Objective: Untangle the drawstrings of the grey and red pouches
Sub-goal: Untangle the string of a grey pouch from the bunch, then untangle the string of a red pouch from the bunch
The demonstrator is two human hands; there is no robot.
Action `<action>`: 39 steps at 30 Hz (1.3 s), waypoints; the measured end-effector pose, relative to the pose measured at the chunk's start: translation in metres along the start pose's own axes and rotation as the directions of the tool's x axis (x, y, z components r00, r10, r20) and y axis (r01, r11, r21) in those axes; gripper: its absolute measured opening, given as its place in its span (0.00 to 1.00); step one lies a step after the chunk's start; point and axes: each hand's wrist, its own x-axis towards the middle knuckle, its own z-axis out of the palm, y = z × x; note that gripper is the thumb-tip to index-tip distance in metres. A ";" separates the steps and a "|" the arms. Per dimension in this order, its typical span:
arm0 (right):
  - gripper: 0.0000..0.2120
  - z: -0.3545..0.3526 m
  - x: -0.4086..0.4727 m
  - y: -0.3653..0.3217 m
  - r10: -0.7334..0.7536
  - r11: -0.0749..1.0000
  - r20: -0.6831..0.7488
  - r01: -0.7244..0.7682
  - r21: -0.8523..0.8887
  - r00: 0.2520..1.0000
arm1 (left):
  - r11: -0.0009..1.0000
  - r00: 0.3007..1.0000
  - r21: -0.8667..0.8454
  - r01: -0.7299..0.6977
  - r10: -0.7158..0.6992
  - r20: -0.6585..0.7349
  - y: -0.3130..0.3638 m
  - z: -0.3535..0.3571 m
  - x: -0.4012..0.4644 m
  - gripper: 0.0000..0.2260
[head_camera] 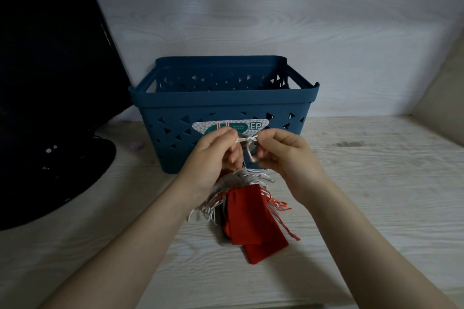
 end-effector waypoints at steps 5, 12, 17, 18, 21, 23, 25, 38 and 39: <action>0.03 0.004 0.002 -0.009 -0.117 0.963 0.105 0.138 -0.232 0.988 | 0.983 0.995 0.160 -0.094 0.095 -0.002 0.005 -0.002 0.006 0.15; 0.02 0.013 0.029 -0.046 -0.431 0.810 0.024 0.398 -0.431 0.902 | 0.933 0.952 0.198 -0.301 0.305 0.012 0.028 -0.004 0.021 0.05; 0.03 0.013 0.069 -0.067 -0.541 0.707 -0.038 0.430 -0.561 0.840 | 0.942 0.960 0.198 -0.273 0.281 -0.014 0.032 -0.009 0.033 0.06; 0.03 0.012 0.078 -0.067 -0.545 0.686 -0.054 0.408 -0.603 0.837 | 0.947 0.966 0.207 -0.244 0.256 -0.033 0.032 -0.010 0.035 0.07; 0.03 0.007 0.103 -0.061 -0.503 0.620 -0.058 0.313 -0.719 0.862 | 0.952 0.982 0.263 -0.158 0.180 -0.059 0.027 -0.016 0.039 0.08; 0.11 0.003 0.107 -0.053 -0.482 0.533 -0.045 0.252 -0.808 0.875 | 0.936 0.989 0.332 -0.119 0.142 -0.047 0.021 -0.022 0.039 0.08; 0.15 0.000 0.097 -0.044 -0.616 0.431 -0.009 0.327 -0.841 0.788 | 0.922 0.994 0.378 -0.087 0.104 -0.024 0.014 -0.027 0.038 0.09; 0.07 -0.037 0.022 0.031 -0.044 0.238 0.461 0.457 -0.857 0.887 | 0.563 0.926 0.811 -0.159 -0.199 0.320 -0.043 -0.029 0.009 0.06; 0.08 -0.037 0.019 0.035 -0.016 0.241 0.463 0.453 -0.859 0.886 | 0.509 0.916 0.837 -0.201 -0.204 0.345 -0.045 -0.029 0.007 0.08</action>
